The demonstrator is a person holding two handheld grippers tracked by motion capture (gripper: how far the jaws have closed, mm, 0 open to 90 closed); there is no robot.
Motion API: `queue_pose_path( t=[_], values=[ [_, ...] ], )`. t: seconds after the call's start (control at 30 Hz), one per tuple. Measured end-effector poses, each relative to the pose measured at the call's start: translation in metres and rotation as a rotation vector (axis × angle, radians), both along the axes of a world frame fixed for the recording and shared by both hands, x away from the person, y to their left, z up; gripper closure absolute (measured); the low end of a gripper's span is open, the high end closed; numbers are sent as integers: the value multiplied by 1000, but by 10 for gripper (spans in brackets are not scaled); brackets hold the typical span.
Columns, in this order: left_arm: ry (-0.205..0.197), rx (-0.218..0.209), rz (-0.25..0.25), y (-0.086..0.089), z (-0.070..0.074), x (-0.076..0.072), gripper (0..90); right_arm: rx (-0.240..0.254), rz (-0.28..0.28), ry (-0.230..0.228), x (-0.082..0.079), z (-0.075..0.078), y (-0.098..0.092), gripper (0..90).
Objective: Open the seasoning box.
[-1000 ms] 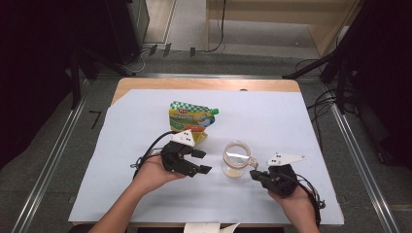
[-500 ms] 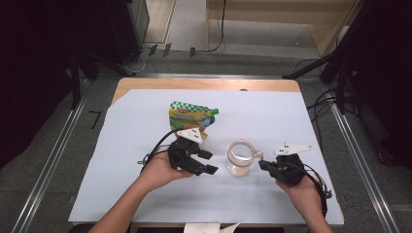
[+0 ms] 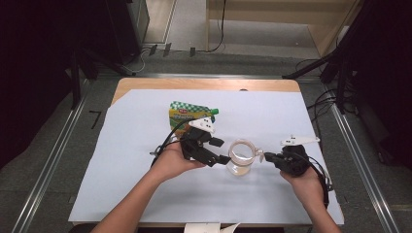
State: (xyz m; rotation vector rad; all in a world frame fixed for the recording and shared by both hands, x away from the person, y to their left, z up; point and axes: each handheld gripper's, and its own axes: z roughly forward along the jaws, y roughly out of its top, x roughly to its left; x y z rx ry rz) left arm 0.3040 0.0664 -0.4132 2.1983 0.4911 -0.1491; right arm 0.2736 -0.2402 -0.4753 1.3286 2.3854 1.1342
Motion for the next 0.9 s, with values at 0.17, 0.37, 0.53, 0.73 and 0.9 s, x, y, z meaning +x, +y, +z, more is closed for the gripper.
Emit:
queue_pose_path(
  t=[0.17, 0.37, 0.53, 0.73, 0.9],
  values=[
    [9, 9, -7, -3, -6, 3, 286, -25, -11, 18, 16, -10, 10, 900],
    [9, -5, 9, -2, -12, 5, 247, -50, -31, 21, 16, -18, 13, 900],
    [-17, -5, 25, -3, -19, 4, 203, -49, -57, 14, 18, -22, 16, 900],
    [-27, -2, 22, -9, -25, 3, 195, -44, -68, -1, 18, -23, 22, 900],
    [-29, -15, 10, -13, -27, 3, 191, -6, -72, -12, 17, -21, 25, 900]
  ],
)
